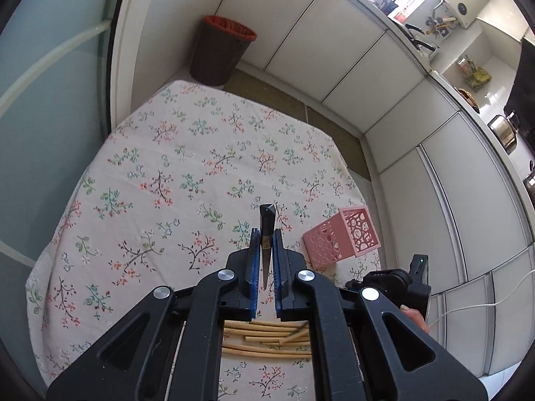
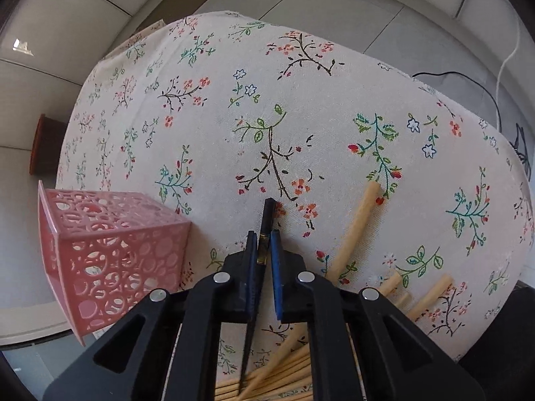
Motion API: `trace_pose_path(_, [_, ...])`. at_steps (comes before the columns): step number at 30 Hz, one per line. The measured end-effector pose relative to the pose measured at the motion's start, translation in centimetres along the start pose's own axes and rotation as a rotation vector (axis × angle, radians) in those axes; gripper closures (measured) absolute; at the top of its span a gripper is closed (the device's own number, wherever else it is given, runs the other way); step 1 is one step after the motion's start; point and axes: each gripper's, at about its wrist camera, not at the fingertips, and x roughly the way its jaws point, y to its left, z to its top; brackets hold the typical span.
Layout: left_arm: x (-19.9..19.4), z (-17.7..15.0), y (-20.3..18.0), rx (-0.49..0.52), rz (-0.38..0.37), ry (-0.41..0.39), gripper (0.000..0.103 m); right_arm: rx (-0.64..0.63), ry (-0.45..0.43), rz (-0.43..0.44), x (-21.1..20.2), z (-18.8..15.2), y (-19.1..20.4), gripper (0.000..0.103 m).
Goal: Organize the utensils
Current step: 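Lift the black stick with the left gripper and drop it into the pink cup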
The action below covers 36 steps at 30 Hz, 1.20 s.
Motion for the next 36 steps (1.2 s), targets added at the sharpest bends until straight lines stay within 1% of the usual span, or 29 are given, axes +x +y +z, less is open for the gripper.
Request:
trace_pose_path(2, [-0.6,0.0,-0.4,0.019,-0.003,-0.027,0.097,0.001,-0.015,0.049,-0.9,-0.2,-0.6,0.096])
trace_pose_path(6, [-2.2,-0.4,-2.2,0.095,0.017,-0.101,0.097,-0.039,-0.058,0.102,-4.4,-1.6,-0.6,0.096])
trace_pose_path(9, [-3.4,-0.7,-3.6,0.135,0.016,-0.137,0.097,-0.098,-0.126,0.147,-8.1,-3.2,-1.1,0.096])
trace_pose_path(14, [-5.5,-1.1,-6.2,0.191,0.016,-0.202,0.097,-0.218,-0.243,0.218,-14.5,-4.6,-0.9,0.096])
trace_pose_path(19, [-6.3,-1.1,-8.4,0.222,0.001,-0.206,0.096,-0.293,-0.326,0.266,-20.2,-5.4,-1.1,0.096])
trace_pose_path(22, [-6.5,-0.7,-10.0,0.249,-0.003,-0.213,0.096,-0.328,-0.370,0.289,-23.9,-5.3,-1.1,0.096])
trace_pose_path(26, [-6.3,0.2,-11.8,0.278,-0.015,-0.221,0.096,-0.380,-0.457,0.323,-28.4,-5.3,-0.3,0.096])
trace_pose_path(29, [-5.6,1.0,-13.2,0.292,-0.028,-0.222,0.096,-0.402,-0.494,0.361,-30.3,-4.4,1.2,0.096])
trace_pose_path(32, [-4.7,1.6,-14.7,0.308,-0.036,-0.234,0.096,-0.430,-0.511,0.388,-31.0,-3.7,3.1,0.096])
trace_pose_path(36, [-3.0,2.3,-16.7,0.331,-0.035,-0.250,0.096,-0.503,-0.507,0.364,-29.2,-3.0,6.4,0.096])
